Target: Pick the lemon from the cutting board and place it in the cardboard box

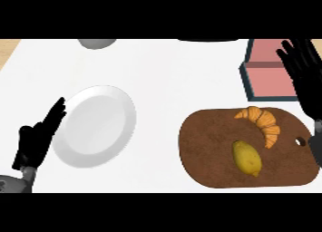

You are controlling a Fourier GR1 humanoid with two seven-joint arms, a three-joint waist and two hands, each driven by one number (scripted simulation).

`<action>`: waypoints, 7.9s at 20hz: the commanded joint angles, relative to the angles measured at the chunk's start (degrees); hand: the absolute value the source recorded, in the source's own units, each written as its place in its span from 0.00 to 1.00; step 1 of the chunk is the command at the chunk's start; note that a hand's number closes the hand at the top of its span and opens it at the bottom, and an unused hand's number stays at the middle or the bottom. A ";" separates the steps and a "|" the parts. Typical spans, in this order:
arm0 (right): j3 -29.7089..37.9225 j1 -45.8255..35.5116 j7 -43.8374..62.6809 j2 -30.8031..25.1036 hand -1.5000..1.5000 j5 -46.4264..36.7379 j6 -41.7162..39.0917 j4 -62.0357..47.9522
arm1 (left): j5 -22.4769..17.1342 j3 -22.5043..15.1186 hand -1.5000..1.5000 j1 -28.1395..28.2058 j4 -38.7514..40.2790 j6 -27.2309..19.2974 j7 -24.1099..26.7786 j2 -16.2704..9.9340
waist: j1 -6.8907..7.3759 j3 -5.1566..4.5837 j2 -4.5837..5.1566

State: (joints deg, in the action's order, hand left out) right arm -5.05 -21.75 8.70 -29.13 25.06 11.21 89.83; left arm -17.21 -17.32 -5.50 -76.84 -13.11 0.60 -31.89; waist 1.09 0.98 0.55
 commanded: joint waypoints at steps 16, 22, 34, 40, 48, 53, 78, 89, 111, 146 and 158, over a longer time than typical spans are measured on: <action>9.27 21.87 -31.45 -21.33 0.00 -20.48 -21.29 10.92 | 4.12 -0.48 0.50 -9.86 -9.72 7.91 5.31 -1.87 | -2.41 -0.88 -0.64; 10.56 26.20 -29.70 -28.32 0.00 -28.38 -24.07 16.29 | 5.25 0.29 0.50 -6.42 -11.91 7.92 6.41 -1.67 | -1.83 -0.99 -0.82; -4.81 20.41 2.54 -34.02 0.00 -40.97 -34.40 37.60 | 8.15 0.34 0.50 -5.36 -10.60 9.10 9.03 0.25 | -0.38 -1.11 -0.53; -16.24 16.18 18.16 -27.25 0.00 -45.64 -39.65 42.31 | 8.52 1.37 0.50 -6.93 -10.92 10.30 6.84 2.10 | -0.18 -1.08 -0.47; -20.17 13.38 25.47 -16.99 0.00 -48.49 -47.55 40.62 | 10.22 5.40 0.50 -6.30 -12.00 13.82 5.67 3.20 | -0.69 -1.00 -0.57; -22.53 10.31 27.14 -11.57 0.00 -56.58 -48.69 37.18 | 12.68 6.11 0.50 -8.55 -6.00 14.97 7.80 6.53 | -0.94 -1.01 -0.48; -24.00 15.78 9.21 1.13 0.00 -80.52 -42.75 17.95 | 19.27 14.12 0.50 -7.28 -8.66 21.45 5.68 12.60 | -1.07 -0.98 -0.52; -18.72 17.02 3.31 2.04 0.00 -86.57 -39.96 11.73 | 23.03 15.98 0.50 -8.10 -8.26 23.07 4.85 14.82 | -1.20 -0.98 -0.53; -20.10 14.75 -24.00 2.12 1.00 -88.48 -22.35 8.59 | 24.52 16.24 0.50 -6.26 -13.39 24.09 2.03 18.44 | -0.69 -0.92 -0.43; 13.51 -26.94 -32.60 -5.62 1.00 -60.49 -31.18 -29.07 | 25.05 17.14 0.50 -9.26 -12.51 26.07 1.29 19.09 | 0.66 -0.95 -0.03; 1.40 -37.07 -45.18 -10.27 1.00 -74.67 -35.46 -57.66 | 26.19 16.73 0.50 -13.03 -9.25 25.88 1.96 19.87 | 2.43 -0.91 1.01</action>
State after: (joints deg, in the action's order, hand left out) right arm -0.24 -55.60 -32.72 -39.22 -45.55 -23.86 39.38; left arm 8.49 -0.47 -15.37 -87.76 13.51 3.84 -12.91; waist 3.41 0.06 1.33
